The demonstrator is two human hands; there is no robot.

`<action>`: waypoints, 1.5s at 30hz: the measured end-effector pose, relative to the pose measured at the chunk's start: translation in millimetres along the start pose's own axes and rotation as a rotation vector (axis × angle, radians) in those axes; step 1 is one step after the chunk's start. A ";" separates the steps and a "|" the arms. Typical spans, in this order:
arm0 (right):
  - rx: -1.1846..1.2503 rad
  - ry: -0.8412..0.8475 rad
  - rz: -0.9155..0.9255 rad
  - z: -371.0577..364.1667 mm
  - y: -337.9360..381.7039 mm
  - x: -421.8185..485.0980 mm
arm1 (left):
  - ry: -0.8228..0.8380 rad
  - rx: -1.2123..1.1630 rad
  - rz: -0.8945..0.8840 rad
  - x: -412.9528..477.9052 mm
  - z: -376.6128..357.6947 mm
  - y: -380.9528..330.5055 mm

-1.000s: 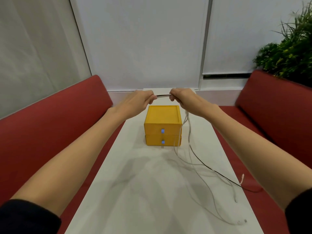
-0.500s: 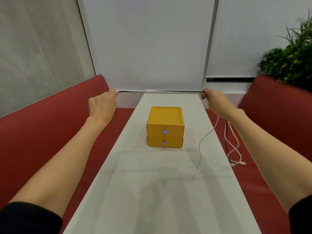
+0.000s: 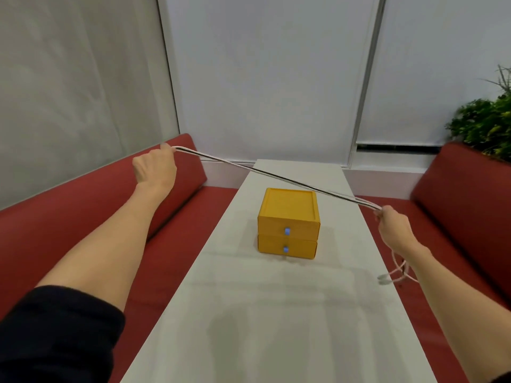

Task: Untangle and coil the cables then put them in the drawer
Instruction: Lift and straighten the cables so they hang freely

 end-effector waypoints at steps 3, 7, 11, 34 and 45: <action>-0.015 0.040 -0.092 -15.1 -23.5 -15.8 | -0.007 0.015 -0.002 11.3 10.0 5.0; -0.056 0.154 -0.124 -22.8 -47.4 -38.6 | -0.014 0.056 -0.023 15.6 9.7 16.4; 0.014 0.215 -0.184 -26.9 -62.1 -57.6 | 0.015 0.060 -0.027 15.4 5.9 22.6; 1.175 -0.065 -1.090 -49.9 -93.9 -110.4 | 0.073 -0.028 0.138 -16.9 0.9 46.4; 0.668 0.417 -0.979 -106.8 -97.3 -152.5 | 0.026 -0.399 0.154 2.9 52.3 -45.4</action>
Point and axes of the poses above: each hand's wrist, its own x-axis towards the middle knuckle, its own z-axis out of the back of the hand, y = z × x, the point moved 6 cm from there along x, towards the middle knuckle, and after that the axes turned 1 degree about -z, right-handed, at the moved point
